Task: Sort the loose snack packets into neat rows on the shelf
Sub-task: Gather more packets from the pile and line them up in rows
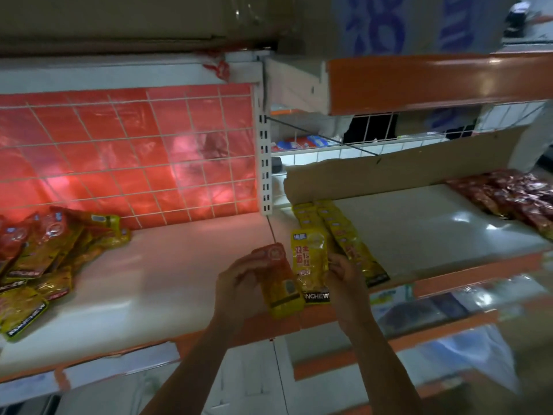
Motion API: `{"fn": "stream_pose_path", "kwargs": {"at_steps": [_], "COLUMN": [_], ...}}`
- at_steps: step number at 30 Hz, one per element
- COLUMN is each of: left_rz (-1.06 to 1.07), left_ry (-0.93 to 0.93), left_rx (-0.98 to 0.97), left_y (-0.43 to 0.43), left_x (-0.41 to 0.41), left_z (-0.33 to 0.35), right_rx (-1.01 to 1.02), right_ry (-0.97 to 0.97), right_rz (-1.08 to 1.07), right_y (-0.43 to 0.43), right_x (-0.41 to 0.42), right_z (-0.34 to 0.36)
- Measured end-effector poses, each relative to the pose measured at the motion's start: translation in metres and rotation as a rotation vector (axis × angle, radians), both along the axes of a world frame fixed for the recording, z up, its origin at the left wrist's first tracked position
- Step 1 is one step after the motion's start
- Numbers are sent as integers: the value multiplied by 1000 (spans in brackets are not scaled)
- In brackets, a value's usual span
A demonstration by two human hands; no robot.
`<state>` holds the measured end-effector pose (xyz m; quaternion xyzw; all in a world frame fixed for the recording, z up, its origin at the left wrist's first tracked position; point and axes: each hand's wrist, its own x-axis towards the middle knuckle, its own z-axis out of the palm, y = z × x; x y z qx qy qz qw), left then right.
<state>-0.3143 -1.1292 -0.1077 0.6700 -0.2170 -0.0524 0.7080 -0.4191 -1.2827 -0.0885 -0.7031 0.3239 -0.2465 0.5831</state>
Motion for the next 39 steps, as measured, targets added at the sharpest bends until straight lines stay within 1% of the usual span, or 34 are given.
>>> {"fn": "stream_pose_path", "kwargs": {"at_steps": [2,3,5,7,11,13,17,20,23,25,27,29,31,33,36,39], "left_rz": [35,68,67,66,-28,-36,-37,-55,-64,-34,-53,-123,-229,-270,-223,-105], "left_ry": [231,289,326,388,513,493,414,323,281,292,311,351,460,526,483,362], "left_rx": [-83,-80,-44,-81,-188,-207,-150,-42,4,15,34,92,96,75,127,284], "left_y": [-10,-15,-21,-28,-44,-53,-65,-68,-67,-69,-72,-77,-84,-91,-100,-108], "left_x": [-5,-7,-9,-8,-9,-10,-7,-1,7,10,11,9,2,-3,-6,-3], "left_z": [5,7,11,12,20,25,32,28,21,18,17,19,22,23,24,18], "right_rx": [-35,-73,-178,-254,-261,-202,-58,-77,-34,3,41,59,53,52,69,2], "right_ry": [16,21,37,40,71,96,35,44,40,43,22,2,-1,-9,-26,-53], "right_rz": [-24,-44,-83,-102,-88,-52,58,81,58,28,21,20,7,17,59,21], "right_y": [-8,-11,-16,-18,-15,-14,-10,-5,-7,-12,-19,-25,-33,-43,-61,-88], "right_x": [-3,-4,-4,-5,-2,1,10,17,20,18,16,15,15,14,11,7], "right_z": [-1,-2,-2,-2,-4,0,14,13,9,7,7,10,9,7,9,14]}}
